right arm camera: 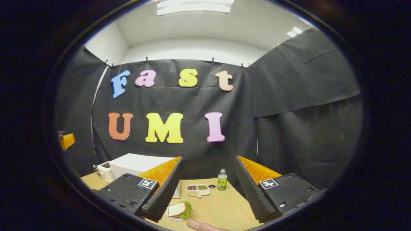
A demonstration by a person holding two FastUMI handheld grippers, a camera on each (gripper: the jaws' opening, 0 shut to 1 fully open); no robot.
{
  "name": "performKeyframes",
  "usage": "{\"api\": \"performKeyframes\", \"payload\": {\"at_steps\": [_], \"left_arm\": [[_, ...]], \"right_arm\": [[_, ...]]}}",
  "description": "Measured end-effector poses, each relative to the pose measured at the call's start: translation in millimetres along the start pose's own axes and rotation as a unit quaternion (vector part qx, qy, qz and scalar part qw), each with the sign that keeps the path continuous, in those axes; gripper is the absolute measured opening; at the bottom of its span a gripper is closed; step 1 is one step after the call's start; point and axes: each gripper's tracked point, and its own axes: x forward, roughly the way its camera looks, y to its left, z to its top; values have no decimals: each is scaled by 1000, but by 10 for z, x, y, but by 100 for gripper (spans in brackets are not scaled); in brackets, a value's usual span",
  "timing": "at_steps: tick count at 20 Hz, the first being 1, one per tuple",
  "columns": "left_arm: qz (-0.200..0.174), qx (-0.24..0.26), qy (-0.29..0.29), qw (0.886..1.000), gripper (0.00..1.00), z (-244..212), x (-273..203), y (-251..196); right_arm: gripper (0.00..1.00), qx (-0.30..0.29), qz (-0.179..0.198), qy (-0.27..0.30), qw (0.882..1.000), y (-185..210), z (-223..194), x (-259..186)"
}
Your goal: Open the microwave oven with the left hand, put the food in, and close the microwave oven.
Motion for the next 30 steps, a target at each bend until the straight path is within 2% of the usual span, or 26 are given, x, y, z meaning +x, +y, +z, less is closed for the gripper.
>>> {"api": "performKeyframes", "payload": {"at_steps": [1,2,3,15,16,18,19,20,21,22,23,24,27,28,29,30], "left_arm": [[-3,-4,2,1000,84,-4,-18,-3],[-7,-6,0,1000,95,31,-22,1],[-7,-5,-4,1000,94,77,-26,9],[-2,16,-8,1000,95,120,-10,-83],[-2,22,-10,1000,95,106,5,-121],[-5,30,-14,999,95,70,68,-241],[-8,31,-15,999,95,31,121,-325],[-9,31,-18,999,95,-20,189,-403],[-2,34,-21,999,95,-69,258,-457],[-1,37,-19,999,94,-151,340,-513],[-6,37,-12,999,95,-263,415,-618],[-16,36,-1,999,95,-401,495,-742],[-39,31,22,998,95,-728,724,-1007],[-44,32,24,998,95,-825,812,-1078],[-48,33,26,998,95,-928,898,-1153],[-53,34,30,998,95,-1051,992,-1231]], "right_arm": [[95,2,-2,0,1000,-26,7,10],[95,7,-3,-1,1000,-58,23,8],[100,12,-3,0,1000,-80,42,-4],[100,39,-2,-32,999,-336,326,-152],[95,34,-3,-32,999,-351,300,-154],[94,26,-7,-30,999,-389,254,-118],[95,25,-7,-28,999,-385,228,-101],[100,23,-8,-28,999,-388,211,-87],[95,20,-11,-32,999,-408,216,-71],[95,17,-15,-36,999,-420,224,-63],[95,14,-18,-41,999,-426,222,-47],[100,11,-16,-43,999,-403,231,-39],[100,12,-2,-47,999,-341,216,-28],[95,13,2,-48,999,-322,214,-19],[100,12,6,-48,999,-305,188,0],[100,10,7,-45,999,-302,158,18]]}}
